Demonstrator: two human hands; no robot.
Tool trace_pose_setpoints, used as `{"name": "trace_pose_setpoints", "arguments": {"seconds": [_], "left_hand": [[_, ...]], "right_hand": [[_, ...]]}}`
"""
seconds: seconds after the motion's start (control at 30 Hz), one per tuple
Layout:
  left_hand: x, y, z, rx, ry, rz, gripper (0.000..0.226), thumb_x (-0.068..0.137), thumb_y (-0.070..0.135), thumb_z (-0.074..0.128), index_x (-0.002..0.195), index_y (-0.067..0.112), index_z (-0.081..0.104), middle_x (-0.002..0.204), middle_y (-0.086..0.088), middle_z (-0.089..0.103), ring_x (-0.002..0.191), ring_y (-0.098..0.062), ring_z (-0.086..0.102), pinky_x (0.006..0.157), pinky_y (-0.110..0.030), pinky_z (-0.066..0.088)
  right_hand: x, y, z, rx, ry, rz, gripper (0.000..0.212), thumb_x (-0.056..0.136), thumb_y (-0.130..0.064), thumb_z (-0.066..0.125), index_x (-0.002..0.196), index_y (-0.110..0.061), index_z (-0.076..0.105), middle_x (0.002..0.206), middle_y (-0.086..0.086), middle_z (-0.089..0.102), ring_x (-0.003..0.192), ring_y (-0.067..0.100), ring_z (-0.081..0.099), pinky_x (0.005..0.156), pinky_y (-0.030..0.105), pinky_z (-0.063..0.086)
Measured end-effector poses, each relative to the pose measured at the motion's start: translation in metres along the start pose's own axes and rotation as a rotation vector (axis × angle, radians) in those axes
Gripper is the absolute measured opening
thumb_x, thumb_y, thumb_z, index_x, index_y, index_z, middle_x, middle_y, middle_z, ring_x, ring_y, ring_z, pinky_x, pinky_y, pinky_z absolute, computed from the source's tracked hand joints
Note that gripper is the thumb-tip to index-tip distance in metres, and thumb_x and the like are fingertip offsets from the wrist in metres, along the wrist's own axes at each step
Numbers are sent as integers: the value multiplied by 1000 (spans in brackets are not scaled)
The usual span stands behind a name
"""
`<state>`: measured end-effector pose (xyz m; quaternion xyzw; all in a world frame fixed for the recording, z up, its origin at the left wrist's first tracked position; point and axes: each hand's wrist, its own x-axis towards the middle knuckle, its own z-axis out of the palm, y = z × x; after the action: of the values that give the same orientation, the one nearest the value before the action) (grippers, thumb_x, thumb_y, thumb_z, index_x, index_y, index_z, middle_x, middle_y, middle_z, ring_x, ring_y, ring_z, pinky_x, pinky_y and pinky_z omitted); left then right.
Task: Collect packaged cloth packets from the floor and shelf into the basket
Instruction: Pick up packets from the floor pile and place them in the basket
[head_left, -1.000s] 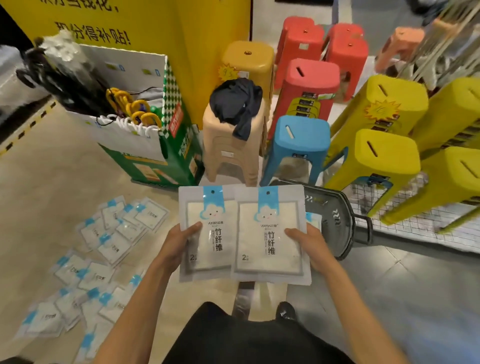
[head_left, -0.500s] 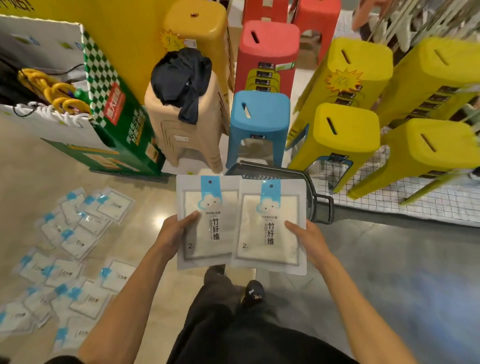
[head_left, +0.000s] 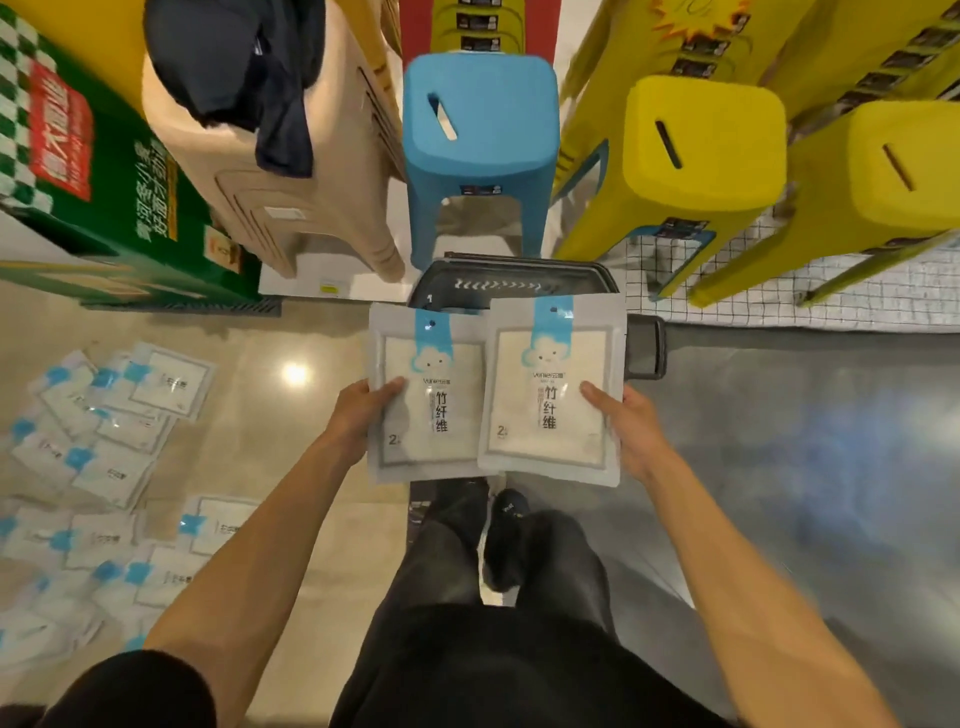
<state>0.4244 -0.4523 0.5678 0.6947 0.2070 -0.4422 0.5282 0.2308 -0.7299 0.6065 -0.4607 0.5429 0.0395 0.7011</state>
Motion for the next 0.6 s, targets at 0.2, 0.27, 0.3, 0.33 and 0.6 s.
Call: {"name": "trace_pose_setpoints", "arguments": {"seconds": [0.2, 0.27, 0.3, 0.33, 0.6], "left_hand": [[72, -6, 16, -2, 27, -69, 37, 87, 28, 77, 114, 5, 68, 106, -13, 76, 99, -33, 72, 91, -50, 57], [101, -8, 27, 11, 36, -97, 28, 88, 27, 76, 106, 6, 68, 104, -14, 75, 97, -32, 71, 88, -47, 58], [116, -10, 35, 23, 43, -109, 22, 90, 25, 74, 101, 8, 67, 100, -12, 75, 93, -30, 71, 83, -43, 58], [129, -12, 42, 32, 56, -116, 17, 91, 24, 73, 96, 9, 67, 96, -11, 74, 88, -27, 71, 79, -40, 58], [256, -55, 87, 97, 157, -153, 11, 93, 23, 72, 90, 14, 66, 89, -5, 73, 78, -20, 71, 65, -33, 57]], "right_hand": [[75, 9, 6, 23, 34, 83, 33, 85, -20, 77, 115, -8, 68, 107, 11, 75, 98, 28, 73, 86, 46, 59], [107, 16, 3, 13, 60, 99, 30, 85, -20, 77, 112, -9, 69, 107, 11, 75, 96, 27, 73, 85, 45, 60], [125, 20, 2, 10, 77, 108, 28, 85, -20, 78, 110, -10, 69, 106, 10, 75, 96, 26, 73, 84, 44, 60], [141, 24, 1, 2, 82, 118, 26, 85, -19, 78, 108, -10, 70, 106, 10, 76, 95, 26, 73, 82, 43, 61], [276, 77, -7, -61, 106, 151, 17, 84, -19, 79, 99, -15, 71, 98, 0, 76, 90, 16, 74, 75, 30, 60]]}}
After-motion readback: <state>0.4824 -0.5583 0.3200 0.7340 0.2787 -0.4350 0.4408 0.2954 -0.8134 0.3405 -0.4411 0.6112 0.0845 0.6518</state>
